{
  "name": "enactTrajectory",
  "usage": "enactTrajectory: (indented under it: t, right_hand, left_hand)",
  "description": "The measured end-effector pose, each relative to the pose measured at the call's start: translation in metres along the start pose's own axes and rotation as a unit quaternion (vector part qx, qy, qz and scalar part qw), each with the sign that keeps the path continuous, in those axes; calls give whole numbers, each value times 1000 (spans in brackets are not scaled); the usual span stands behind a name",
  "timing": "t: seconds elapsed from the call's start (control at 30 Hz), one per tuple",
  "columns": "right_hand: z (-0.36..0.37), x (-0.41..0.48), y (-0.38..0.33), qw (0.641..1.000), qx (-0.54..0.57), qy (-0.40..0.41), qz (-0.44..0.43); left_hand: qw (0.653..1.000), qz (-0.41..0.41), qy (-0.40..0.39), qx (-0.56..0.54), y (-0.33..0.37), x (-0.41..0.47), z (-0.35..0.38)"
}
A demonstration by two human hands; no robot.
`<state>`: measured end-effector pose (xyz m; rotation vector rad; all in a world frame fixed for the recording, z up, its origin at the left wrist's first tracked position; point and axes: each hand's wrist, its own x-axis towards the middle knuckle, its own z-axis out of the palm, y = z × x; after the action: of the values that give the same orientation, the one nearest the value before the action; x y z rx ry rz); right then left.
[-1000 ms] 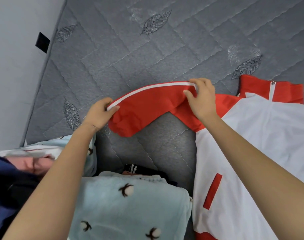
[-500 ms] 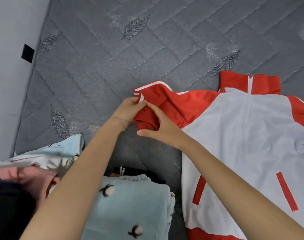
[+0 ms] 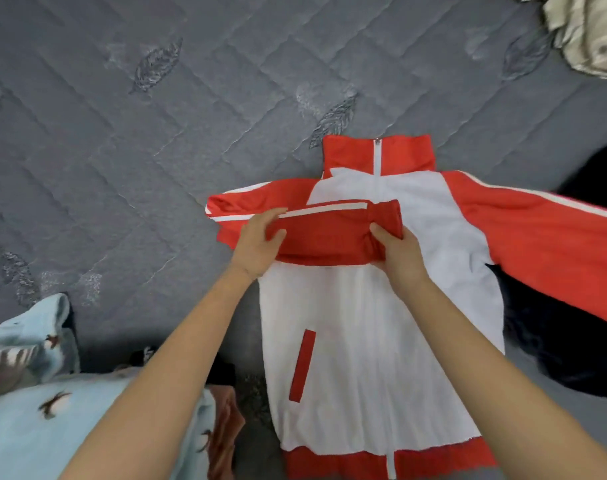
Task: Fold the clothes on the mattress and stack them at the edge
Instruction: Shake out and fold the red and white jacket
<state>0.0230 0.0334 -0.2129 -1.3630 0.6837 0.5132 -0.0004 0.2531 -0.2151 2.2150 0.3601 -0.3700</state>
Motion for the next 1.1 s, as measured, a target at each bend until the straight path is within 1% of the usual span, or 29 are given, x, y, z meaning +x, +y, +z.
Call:
enactTrajectory:
  t: [0.03, 0.1, 0.23, 0.27, 0.33, 0.4, 0.47, 0.5, 0.57, 0.63, 0.73, 0.87, 1.0, 1.07, 1.1]
  right_hand:
    - [-20, 5, -5, 1000, 5, 19, -2]
    - [-56, 16, -14, 999, 9, 49, -11]
    - [-112, 42, -31, 990, 78, 119, -16]
    - [-123, 49, -33, 988, 74, 133, -16]
    - [-144, 64, -37, 989, -8, 143, -24]
    - [-158, 73, -38, 986, -96, 132, -30]
    - [-167, 79, -37, 973, -181, 133, -53]
    - [-170, 81, -36, 965, -213, 137, -71]
    - [-171, 84, -34, 955, -242, 136, -107]
    - [-169, 87, -33, 952, -249, 128, -128]
    - [-164, 93, -32, 954, -254, 108, -122]
    - [-163, 92, -28, 950, -271, 100, -120]
    - [-168, 81, -27, 951, -255, 105, -142]
    - [-180, 74, -31, 938, -277, 102, -184]
    - [-188, 71, -33, 925, -299, 102, -211]
  left_hand:
    - [999, 25, -5, 41, 8, -1, 17]
    - [993, 48, 13, 105, 26, -2, 49]
    - [980, 57, 67, 178, 56, -3, 103]
    - [976, 54, 76, 197, 59, -2, 113]
    - [970, 27, 90, 226, 59, 1, 128]
    - [969, -38, 83, 229, 53, 2, 137]
    - [968, -105, 66, 216, 42, 0, 141]
    - [966, -125, 60, 217, 35, -1, 140]
    - [960, -128, 49, 245, 21, -3, 136]
    - [946, -102, 50, 303, 9, -4, 130]
    - [929, -70, 50, 361, -1, 1, 118]
    - [938, -61, 25, 339, 19, 13, 115]
    - [960, 50, 3, 274, 71, 19, 153]
    - [959, 92, -5, 269, 97, 21, 177]
    - [957, 109, -12, 270, 110, 23, 189]
